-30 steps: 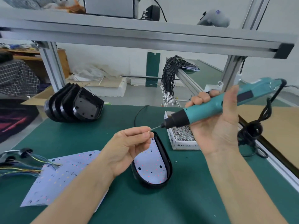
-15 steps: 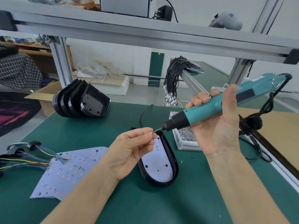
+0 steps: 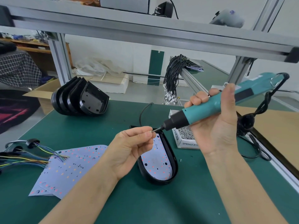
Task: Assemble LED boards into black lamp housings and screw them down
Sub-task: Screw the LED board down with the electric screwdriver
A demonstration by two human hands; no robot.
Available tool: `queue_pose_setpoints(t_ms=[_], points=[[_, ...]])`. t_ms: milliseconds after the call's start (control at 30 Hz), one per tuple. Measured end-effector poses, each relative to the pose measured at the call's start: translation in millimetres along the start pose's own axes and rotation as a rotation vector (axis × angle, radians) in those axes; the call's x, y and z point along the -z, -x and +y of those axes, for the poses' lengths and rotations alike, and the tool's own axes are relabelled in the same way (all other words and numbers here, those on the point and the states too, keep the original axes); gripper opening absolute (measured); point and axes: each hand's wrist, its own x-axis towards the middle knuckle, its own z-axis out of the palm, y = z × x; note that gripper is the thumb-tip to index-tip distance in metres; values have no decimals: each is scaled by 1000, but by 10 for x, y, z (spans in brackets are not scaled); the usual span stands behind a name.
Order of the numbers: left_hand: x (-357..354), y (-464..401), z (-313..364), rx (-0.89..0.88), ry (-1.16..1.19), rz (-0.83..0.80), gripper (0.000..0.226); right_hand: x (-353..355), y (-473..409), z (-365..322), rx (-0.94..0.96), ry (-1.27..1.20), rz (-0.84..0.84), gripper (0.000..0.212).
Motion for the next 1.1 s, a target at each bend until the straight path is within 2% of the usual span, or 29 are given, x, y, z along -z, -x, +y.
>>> queue_pose_setpoints(t_ms=[233,367,433,700,867,1100], points=[[-19,6,-4,-87,-76,52,14,-7,6,15,8,28,-8,41],[-44,-4,26,-256,-269,109,10,-20,23,65,40,57,-17,41],[-50,-23,35,-276,-322,122,10,3,39,102,57,40,9,41],[-79,-83,36,-200,-368,102,21,156,81,168,61,-58,158,24],[-65,-99,91,-162,-429,11,20,220,37,129,29,-103,181,31],[-73,-134,63,-126,-484,0,23,319,45,162,3,-144,201,44]])
